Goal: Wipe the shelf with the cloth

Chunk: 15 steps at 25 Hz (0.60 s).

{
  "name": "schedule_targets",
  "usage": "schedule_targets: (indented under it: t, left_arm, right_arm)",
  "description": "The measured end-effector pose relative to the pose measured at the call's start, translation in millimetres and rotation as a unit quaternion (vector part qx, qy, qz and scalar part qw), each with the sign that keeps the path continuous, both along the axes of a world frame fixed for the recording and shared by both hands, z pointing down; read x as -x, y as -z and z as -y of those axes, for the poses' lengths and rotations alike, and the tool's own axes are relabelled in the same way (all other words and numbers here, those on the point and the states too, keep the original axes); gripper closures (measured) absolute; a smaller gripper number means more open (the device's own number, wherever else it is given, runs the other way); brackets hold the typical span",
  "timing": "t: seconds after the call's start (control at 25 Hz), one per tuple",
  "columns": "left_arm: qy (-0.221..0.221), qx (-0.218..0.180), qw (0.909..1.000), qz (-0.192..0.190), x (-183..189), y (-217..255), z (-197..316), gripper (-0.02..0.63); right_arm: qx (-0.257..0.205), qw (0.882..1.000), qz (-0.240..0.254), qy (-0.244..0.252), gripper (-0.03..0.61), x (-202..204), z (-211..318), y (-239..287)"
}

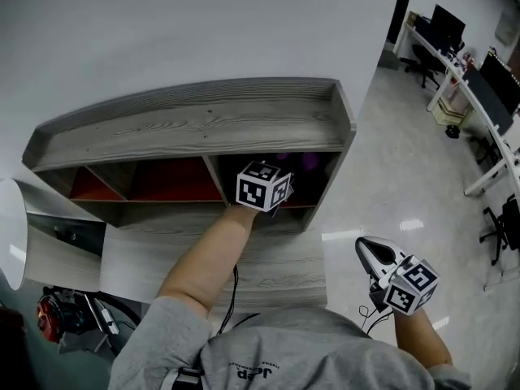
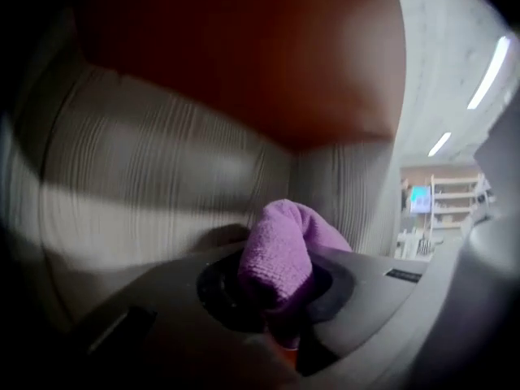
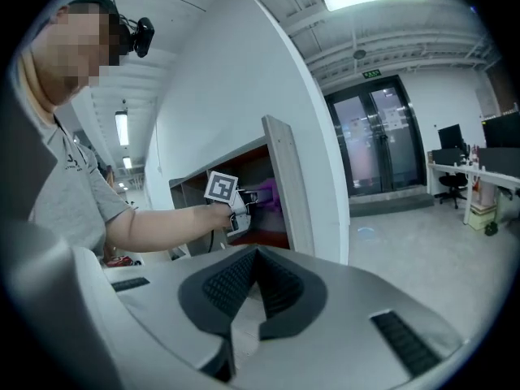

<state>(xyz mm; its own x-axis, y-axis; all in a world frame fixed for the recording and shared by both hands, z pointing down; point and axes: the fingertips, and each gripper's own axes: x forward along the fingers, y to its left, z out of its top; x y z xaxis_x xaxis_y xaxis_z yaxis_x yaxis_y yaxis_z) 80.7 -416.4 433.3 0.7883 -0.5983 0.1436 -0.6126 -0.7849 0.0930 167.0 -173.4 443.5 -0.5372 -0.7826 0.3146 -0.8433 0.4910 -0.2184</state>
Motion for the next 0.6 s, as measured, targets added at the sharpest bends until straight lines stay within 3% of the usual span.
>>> schedule_targets:
  t: [0.12,0.32,0.48,0.6]
  left_arm:
    - [-0.034,-0.028,0.9966,-0.069,-12.6,39.7,-5.1,0.545]
    - [-0.077,-0.059,0.9855,-0.139,-32.8,86.3,-4.7,0.545]
    - [-0.084,-0.083,0.9817,-0.149,-40.5,95.2,-2.9,0.545]
    - [-0.085,-0.136,0.9816,-0.103,-46.8,94.2,-3.0,0.538]
  right_arm:
    - [0.001,0.999,-0.001,-0.039,0.557,24.5,-11.0,7.6]
    - [0.001,0.996,-0.003,-0.086,0.557,54.8,-25.0,21.7]
    - [0.003,0.993,-0.02,-0.114,0.557,62.7,-40.1,27.5]
    - [0.007,0.991,-0.028,-0.128,0.557,60.5,-49.4,28.2]
